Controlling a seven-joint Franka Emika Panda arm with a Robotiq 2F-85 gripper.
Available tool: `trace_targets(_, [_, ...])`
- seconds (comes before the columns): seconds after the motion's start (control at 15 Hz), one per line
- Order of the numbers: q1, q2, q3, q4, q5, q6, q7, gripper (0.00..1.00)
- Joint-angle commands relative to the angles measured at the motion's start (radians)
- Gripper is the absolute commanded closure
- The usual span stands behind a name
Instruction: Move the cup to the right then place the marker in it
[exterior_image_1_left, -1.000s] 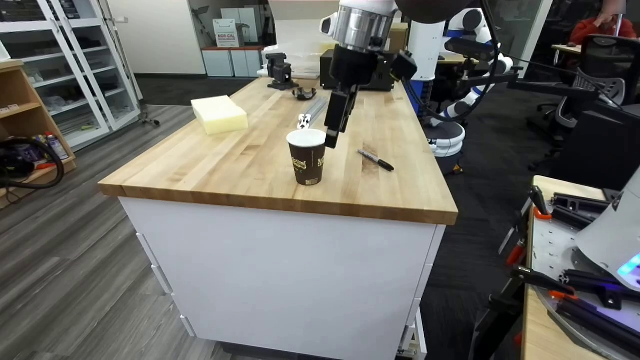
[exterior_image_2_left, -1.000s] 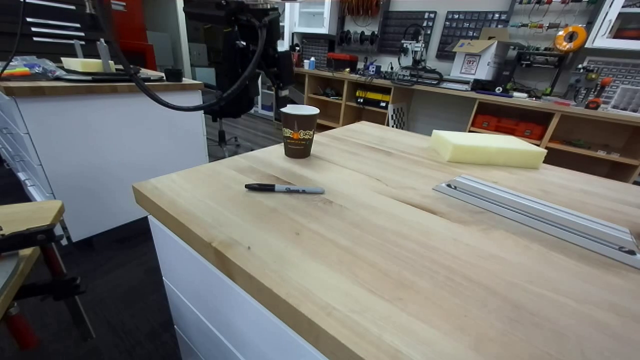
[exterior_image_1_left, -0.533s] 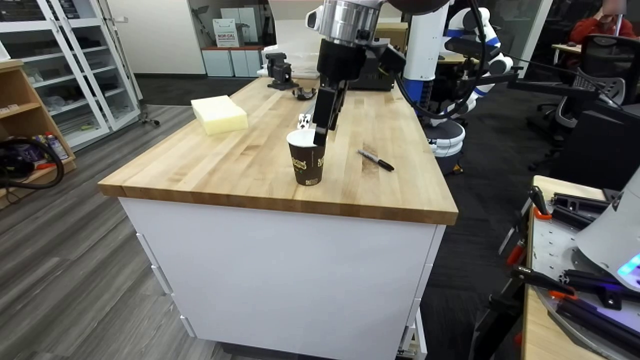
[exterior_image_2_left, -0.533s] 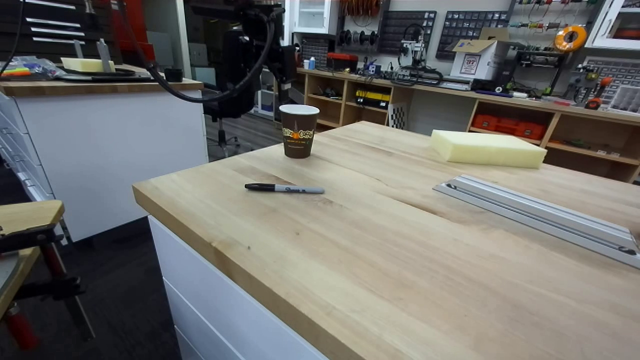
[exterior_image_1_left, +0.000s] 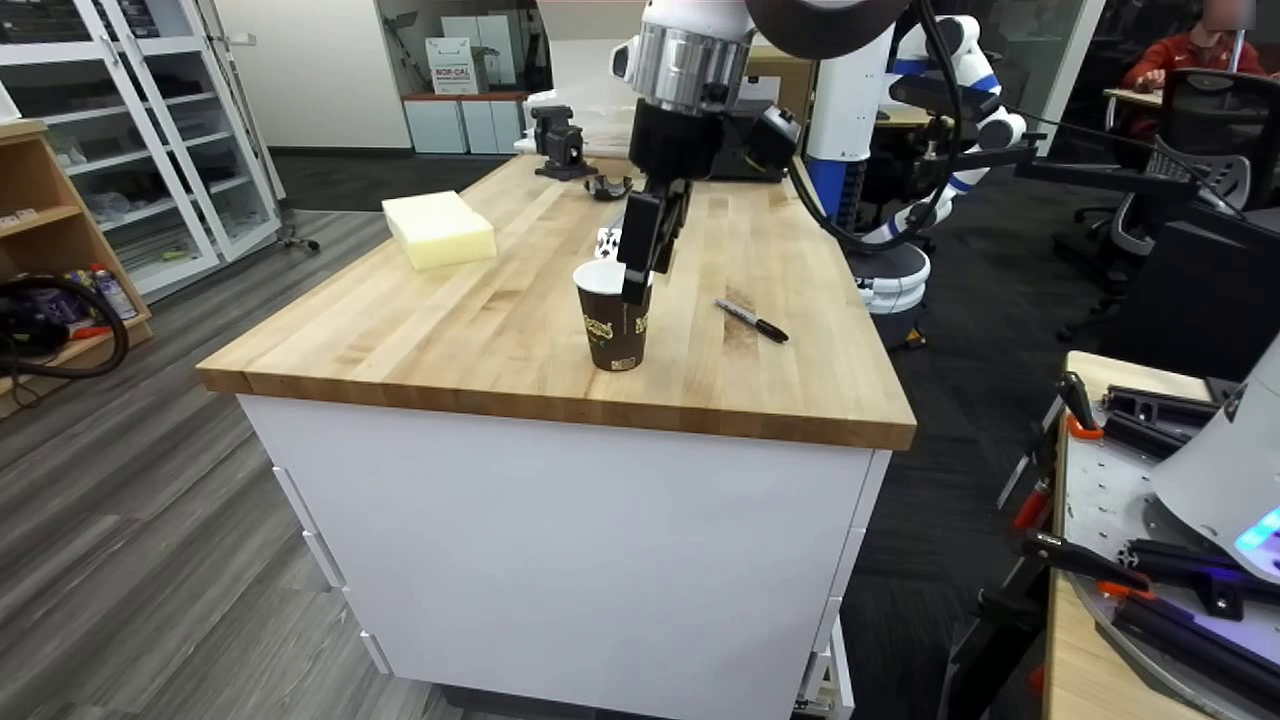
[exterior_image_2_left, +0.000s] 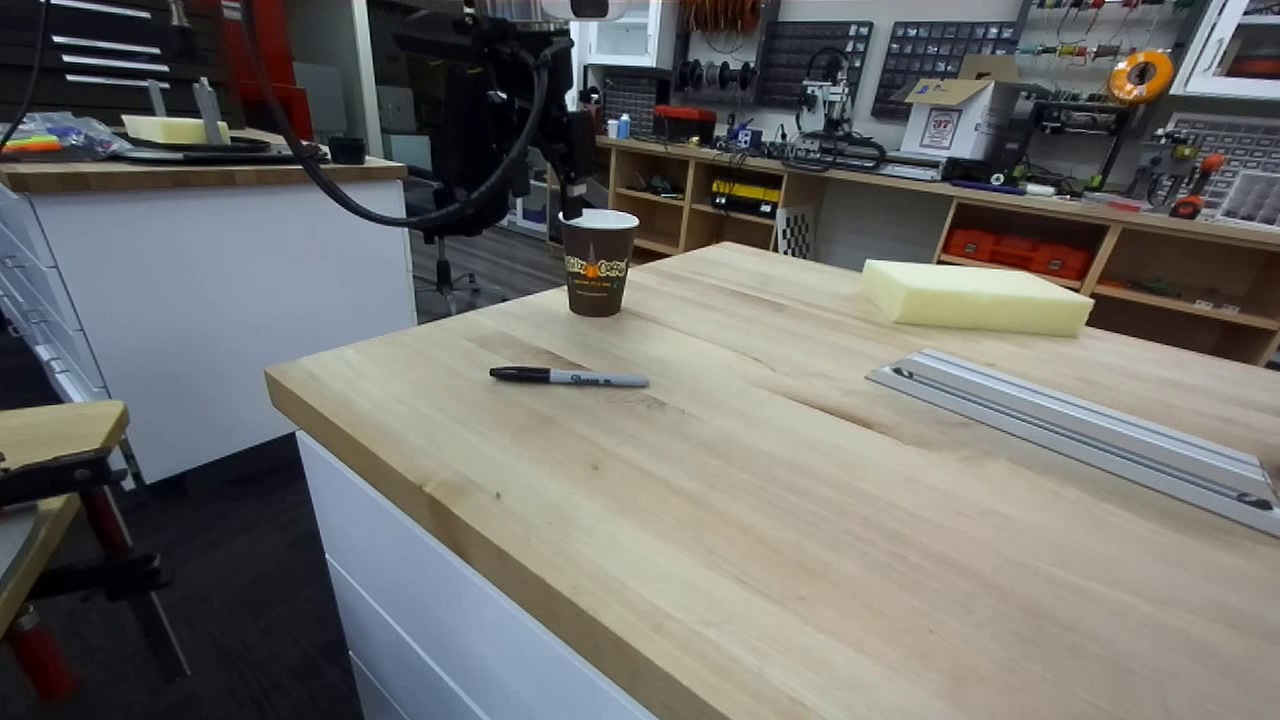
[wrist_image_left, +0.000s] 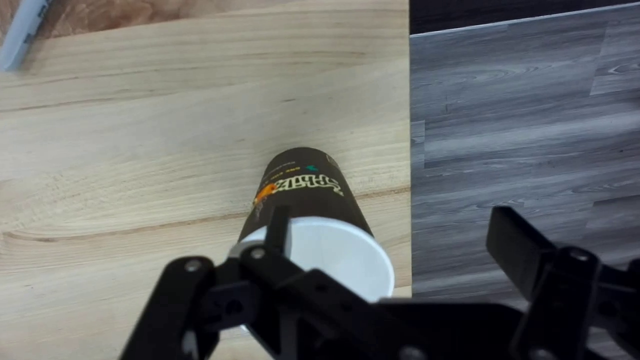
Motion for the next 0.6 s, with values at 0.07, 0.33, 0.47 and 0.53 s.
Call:
trace_targets(0.07, [-0.01,0.06,-0.022,0.084,-0.044,0.002,0.008,0.0])
trace_targets(0.33, [-0.036,0.067,-0.049,0.155,-0.044,-0.048,-0.026,0.0])
trace_targets(0.47, [-0.049,0.073,-0.064,0.185,-0.056,-0.063,-0.03,0.0])
trace_targets(0.53, [-0.055,0.081,-0.069,0.196,-0.055,-0.062,-0.04,0.0])
